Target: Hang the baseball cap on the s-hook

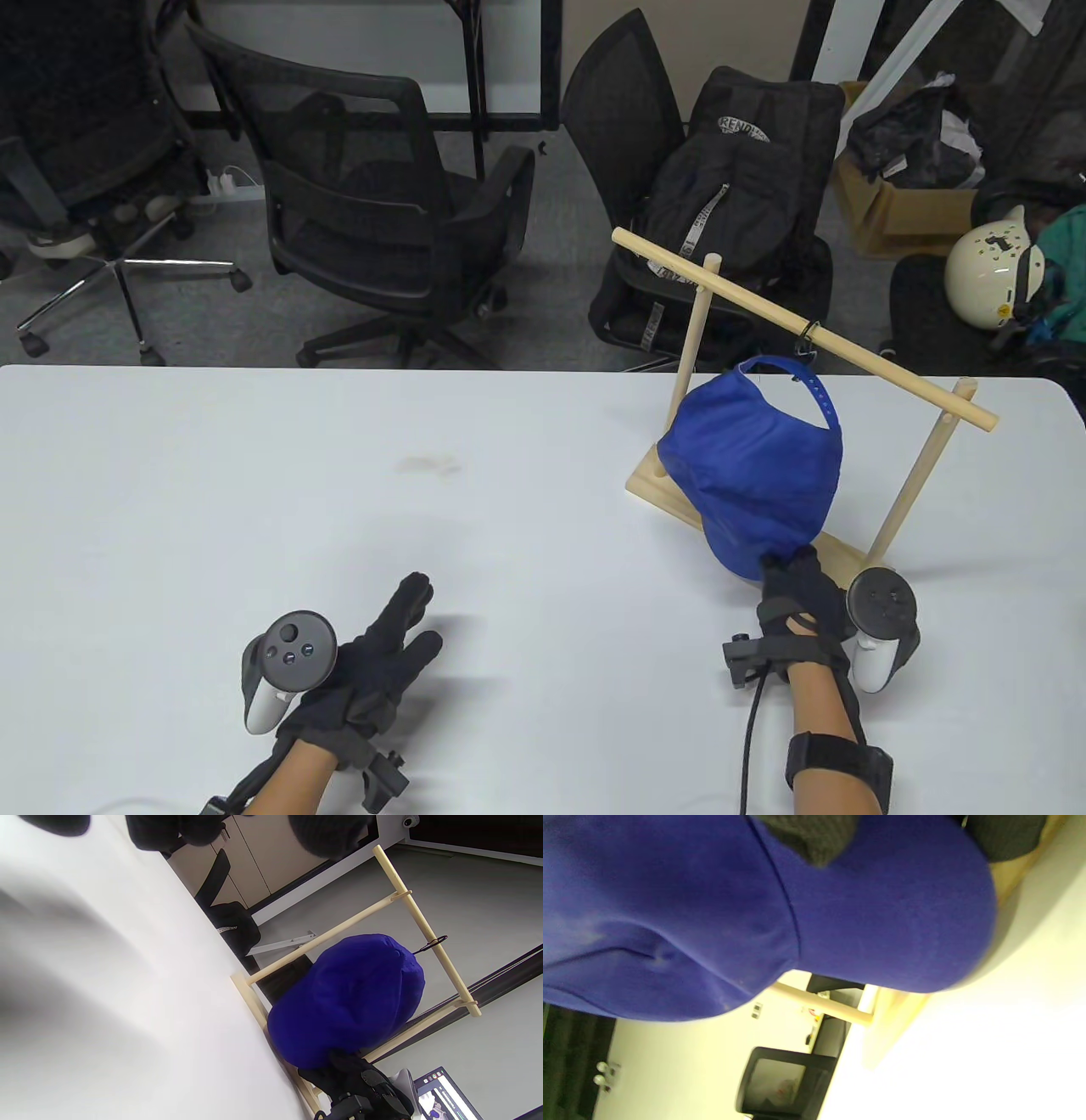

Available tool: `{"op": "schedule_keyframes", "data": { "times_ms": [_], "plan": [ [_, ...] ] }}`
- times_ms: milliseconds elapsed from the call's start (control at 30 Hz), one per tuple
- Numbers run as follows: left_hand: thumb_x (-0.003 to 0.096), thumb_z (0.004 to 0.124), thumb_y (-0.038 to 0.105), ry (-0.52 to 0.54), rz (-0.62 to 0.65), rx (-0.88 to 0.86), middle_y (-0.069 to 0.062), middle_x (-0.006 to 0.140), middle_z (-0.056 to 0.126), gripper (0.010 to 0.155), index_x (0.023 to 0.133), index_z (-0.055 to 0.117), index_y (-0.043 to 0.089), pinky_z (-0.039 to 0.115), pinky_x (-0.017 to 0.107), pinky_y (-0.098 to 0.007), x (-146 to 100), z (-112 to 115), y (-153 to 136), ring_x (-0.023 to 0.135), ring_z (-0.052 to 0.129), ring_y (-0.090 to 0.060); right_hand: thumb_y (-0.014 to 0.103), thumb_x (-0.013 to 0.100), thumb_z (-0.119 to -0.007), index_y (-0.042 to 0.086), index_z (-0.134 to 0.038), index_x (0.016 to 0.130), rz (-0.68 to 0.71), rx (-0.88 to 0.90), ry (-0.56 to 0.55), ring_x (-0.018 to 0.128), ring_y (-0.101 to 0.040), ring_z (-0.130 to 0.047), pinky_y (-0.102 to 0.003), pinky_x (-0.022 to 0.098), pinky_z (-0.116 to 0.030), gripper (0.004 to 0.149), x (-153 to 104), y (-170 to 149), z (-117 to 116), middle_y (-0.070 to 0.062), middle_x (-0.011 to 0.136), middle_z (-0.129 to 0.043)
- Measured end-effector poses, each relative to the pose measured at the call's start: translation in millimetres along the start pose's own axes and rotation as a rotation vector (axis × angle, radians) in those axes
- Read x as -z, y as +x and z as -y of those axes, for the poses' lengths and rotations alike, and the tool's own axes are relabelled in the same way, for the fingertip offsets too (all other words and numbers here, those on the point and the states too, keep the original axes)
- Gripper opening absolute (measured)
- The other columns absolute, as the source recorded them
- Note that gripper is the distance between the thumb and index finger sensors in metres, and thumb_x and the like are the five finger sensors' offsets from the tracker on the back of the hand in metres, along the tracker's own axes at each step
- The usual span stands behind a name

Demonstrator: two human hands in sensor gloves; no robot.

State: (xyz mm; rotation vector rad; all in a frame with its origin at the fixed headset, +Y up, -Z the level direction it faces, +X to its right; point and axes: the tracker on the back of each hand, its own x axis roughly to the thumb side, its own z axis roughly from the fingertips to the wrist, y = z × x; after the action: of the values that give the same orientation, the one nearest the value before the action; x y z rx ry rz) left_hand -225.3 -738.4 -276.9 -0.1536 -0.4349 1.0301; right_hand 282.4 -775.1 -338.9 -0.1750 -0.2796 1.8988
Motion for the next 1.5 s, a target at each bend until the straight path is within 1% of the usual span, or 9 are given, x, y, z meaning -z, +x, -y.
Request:
{"op": "schedule_keyframes", "data": {
  "times_ms": [233, 400, 567, 733, 967, 1067, 1167, 1333, 1500],
  "plan": [
    [0.0615, 0.07, 0.035, -0.015, -0.001, 0.011, -0.042, 0.123, 0.045, 0.082, 0.12, 0.033, -0.008, 0.056, 0.06, -0.084, 1, 2, 0, 0.107, 0.055, -0.067, 0.007, 0.049, -0.072, -0.019, -0.05, 0.096, -0.083, -0.061, 0.036, 0.083, -0.073, -0.063, -0.076, 0.053, -0.061, 0.058, -7, 7, 2, -0.052, 0.094, -0.053],
    [0.0613, 0.071, 0.036, -0.016, 0.012, 0.026, -0.041, 0.124, 0.044, 0.082, 0.12, 0.033, -0.008, 0.054, 0.06, -0.085, 1, 1, 3, 0.108, 0.053, -0.068, 0.02, 0.051, -0.078, -0.024, -0.027, 0.099, -0.106, -0.167, 0.119, 0.085, -0.079, -0.041, -0.077, 0.054, -0.052, 0.083, -16, 22, 7, -0.057, 0.096, -0.033],
    [0.0602, 0.073, 0.036, -0.002, 0.024, 0.101, -0.037, 0.125, 0.043, 0.083, 0.121, 0.034, -0.006, 0.052, 0.059, -0.086, -1, -5, 14, 0.108, 0.05, -0.068, 0.032, 0.05, -0.082, -0.028, -0.021, 0.096, -0.1, -0.286, 0.154, 0.083, -0.082, -0.036, -0.079, 0.052, -0.049, 0.097, -30, 42, 15, -0.06, 0.094, -0.028],
    [0.0592, 0.074, 0.038, 0.019, 0.062, 0.189, -0.036, 0.126, 0.042, 0.085, 0.121, 0.035, -0.004, 0.051, 0.06, -0.087, -5, -11, 29, 0.109, 0.048, -0.068, 0.033, 0.05, -0.082, -0.029, -0.018, 0.095, -0.038, -0.414, 0.193, 0.083, -0.082, -0.035, -0.079, 0.052, -0.048, 0.1, -44, 68, 22, -0.06, 0.093, -0.026],
    [0.0588, 0.074, 0.039, 0.055, 0.102, 0.264, -0.034, 0.127, 0.041, 0.085, 0.122, 0.035, -0.003, 0.048, 0.06, -0.087, -10, -16, 42, 0.11, 0.046, -0.068, 0.037, 0.05, -0.083, -0.029, -0.017, 0.095, 0.107, -0.543, 0.155, 0.083, -0.082, -0.031, -0.08, 0.053, -0.046, 0.104, -66, 117, 31, -0.06, 0.093, -0.023],
    [0.0587, 0.075, 0.038, 0.088, 0.088, 0.371, -0.033, 0.127, 0.042, 0.084, 0.122, 0.037, -0.001, 0.046, 0.06, -0.088, -13, -18, 50, 0.111, 0.046, -0.068, 0.038, 0.05, -0.082, -0.028, -0.017, 0.096, 0.186, -0.548, 0.147, 0.084, -0.081, -0.029, -0.081, 0.053, -0.044, 0.104, -75, 137, 28, -0.06, 0.095, -0.022],
    [0.0581, 0.075, 0.04, 0.139, 0.09, 0.519, -0.031, 0.128, 0.043, 0.083, 0.122, 0.039, 0.001, 0.046, 0.06, -0.088, -17, -22, 59, 0.112, 0.047, -0.067, 0.04, 0.051, -0.081, -0.027, -0.019, 0.098, 0.27, -0.561, 0.151, 0.086, -0.08, -0.028, -0.081, 0.054, -0.042, 0.102, -83, 155, 19, -0.058, 0.096, -0.022],
    [0.0573, 0.076, 0.04, 0.214, 0.1, 0.618, -0.03, 0.129, 0.043, 0.083, 0.123, 0.042, 0.003, 0.045, 0.06, -0.089, -26, -26, 73, 0.112, 0.046, -0.066, 0.044, 0.053, -0.076, -0.024, -0.025, 0.101, 0.396, -0.627, 0.168, 0.088, -0.079, -0.027, -0.081, 0.054, -0.038, 0.098, -95, 178, -5, -0.056, 0.098, -0.023],
    [0.0565, 0.076, 0.042, 0.268, 0.097, 0.732, -0.028, 0.129, 0.043, 0.083, 0.123, 0.044, 0.005, 0.045, 0.061, -0.089, -30, -26, 81, 0.113, 0.046, -0.066, 0.046, 0.054, -0.073, -0.023, -0.028, 0.102, 0.508, -0.723, 0.128, 0.088, -0.078, -0.026, -0.082, 0.055, -0.037, 0.096, -109, 190, -31, -0.056, 0.099, -0.024]
  ]
}}
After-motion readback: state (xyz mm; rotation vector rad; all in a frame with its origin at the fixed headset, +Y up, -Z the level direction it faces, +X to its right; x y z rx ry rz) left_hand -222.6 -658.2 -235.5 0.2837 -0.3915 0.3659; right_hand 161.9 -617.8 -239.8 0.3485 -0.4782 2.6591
